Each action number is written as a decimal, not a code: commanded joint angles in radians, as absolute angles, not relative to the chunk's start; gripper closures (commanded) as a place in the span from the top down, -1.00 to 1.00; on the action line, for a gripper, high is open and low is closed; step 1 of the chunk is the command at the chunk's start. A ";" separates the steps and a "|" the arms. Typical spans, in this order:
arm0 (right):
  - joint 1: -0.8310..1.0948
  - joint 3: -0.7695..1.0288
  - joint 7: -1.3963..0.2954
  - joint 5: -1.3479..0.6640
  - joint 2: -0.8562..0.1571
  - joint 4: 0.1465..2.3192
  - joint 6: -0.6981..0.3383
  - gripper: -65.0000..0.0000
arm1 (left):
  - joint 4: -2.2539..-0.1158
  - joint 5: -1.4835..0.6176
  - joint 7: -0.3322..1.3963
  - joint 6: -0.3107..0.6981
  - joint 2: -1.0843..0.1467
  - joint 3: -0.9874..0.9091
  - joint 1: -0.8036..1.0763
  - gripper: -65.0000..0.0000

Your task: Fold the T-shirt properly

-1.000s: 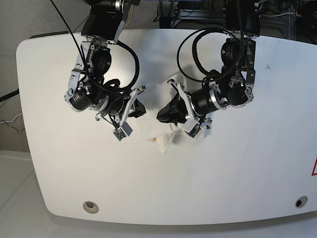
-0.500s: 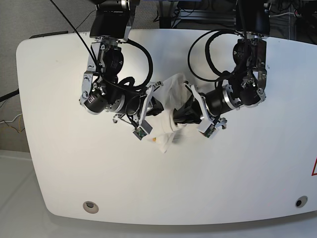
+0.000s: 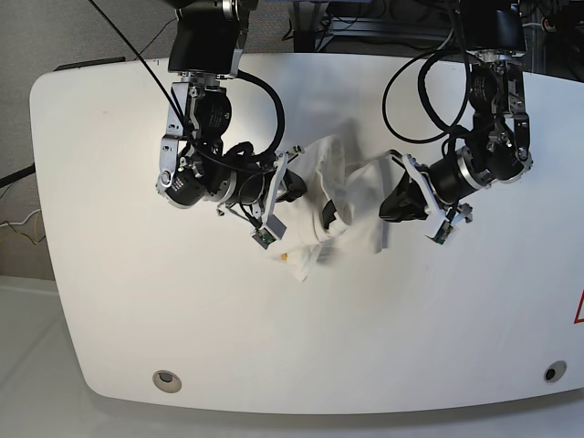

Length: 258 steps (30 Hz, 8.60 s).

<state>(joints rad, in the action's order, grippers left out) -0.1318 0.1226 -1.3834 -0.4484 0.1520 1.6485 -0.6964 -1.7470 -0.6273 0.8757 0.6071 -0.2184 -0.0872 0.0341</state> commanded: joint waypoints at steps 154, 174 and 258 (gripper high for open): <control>-0.131 -0.058 -0.667 -0.472 -0.177 1.196 -0.698 -0.91 | -1.432 -0.642 0.659 0.698 -0.142 -0.047 0.027 -0.95; -0.127 0.189 -0.595 -0.464 -0.077 1.194 -0.440 -0.91 | -1.435 -0.644 0.661 0.698 -0.150 -0.047 0.036 -0.95; -0.048 0.021 -0.446 -0.466 0.156 1.560 -0.022 -1.00 | -1.475 -0.648 0.665 0.698 -0.237 -0.047 0.036 -0.95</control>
<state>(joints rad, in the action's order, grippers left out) -0.0326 0.0246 -0.4641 -0.4599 0.1505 1.5246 -0.0113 -1.4322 -0.6258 0.6876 0.6899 -0.2264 -0.0437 0.0509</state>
